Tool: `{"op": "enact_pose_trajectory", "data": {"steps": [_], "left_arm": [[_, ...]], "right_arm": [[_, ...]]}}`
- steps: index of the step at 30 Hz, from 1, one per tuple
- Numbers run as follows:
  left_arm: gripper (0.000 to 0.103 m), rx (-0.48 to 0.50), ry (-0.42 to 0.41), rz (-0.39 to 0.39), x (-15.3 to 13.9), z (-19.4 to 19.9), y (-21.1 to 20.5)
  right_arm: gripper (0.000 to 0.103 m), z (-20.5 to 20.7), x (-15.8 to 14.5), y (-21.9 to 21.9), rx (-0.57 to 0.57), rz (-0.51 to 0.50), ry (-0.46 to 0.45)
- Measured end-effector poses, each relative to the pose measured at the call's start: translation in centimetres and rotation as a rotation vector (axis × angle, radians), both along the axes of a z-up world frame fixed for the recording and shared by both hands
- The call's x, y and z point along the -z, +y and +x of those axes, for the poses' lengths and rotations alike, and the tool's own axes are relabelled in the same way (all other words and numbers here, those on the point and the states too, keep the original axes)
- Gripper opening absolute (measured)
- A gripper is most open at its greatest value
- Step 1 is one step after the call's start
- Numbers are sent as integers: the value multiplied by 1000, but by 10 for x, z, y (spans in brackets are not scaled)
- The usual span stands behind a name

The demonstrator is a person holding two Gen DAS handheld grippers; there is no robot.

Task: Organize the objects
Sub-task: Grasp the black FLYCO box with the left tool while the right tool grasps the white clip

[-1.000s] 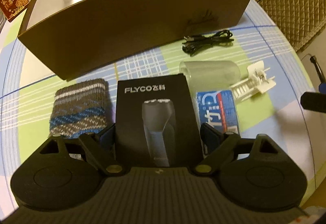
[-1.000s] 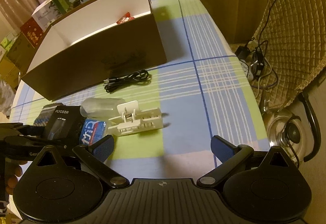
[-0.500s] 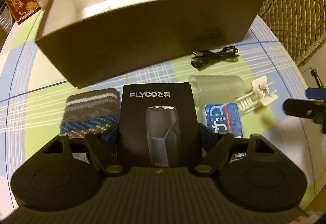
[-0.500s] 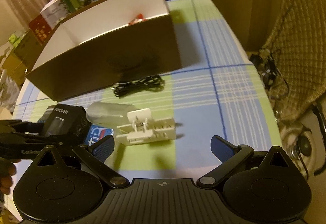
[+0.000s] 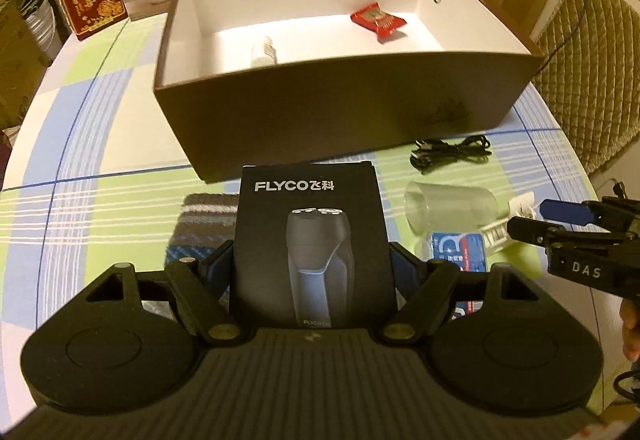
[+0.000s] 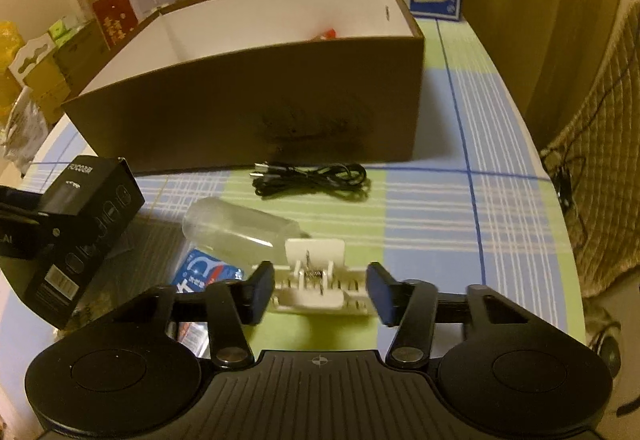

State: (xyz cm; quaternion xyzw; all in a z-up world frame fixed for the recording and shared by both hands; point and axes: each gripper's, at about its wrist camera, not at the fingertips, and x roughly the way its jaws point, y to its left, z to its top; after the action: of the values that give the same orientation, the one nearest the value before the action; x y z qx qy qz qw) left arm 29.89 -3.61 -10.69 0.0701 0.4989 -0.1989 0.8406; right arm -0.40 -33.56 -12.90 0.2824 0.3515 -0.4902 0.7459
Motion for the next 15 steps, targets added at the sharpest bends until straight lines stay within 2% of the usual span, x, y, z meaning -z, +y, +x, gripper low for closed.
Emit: {"op": "enact_pose_trajectory", "data": {"steps": [7,11,15], "left_arm": [[76,-10,-4,-1,-1,2,5],[76,-8,-8,-4,-2,2,6],[76,-3,-9,-3,-2,2,6]], "right_arm": [[40,8,5,-4,-4,-35,35],[40,6,2,-9,10,-38,31],[40,11,4,-10,-17,-43,66]]}}
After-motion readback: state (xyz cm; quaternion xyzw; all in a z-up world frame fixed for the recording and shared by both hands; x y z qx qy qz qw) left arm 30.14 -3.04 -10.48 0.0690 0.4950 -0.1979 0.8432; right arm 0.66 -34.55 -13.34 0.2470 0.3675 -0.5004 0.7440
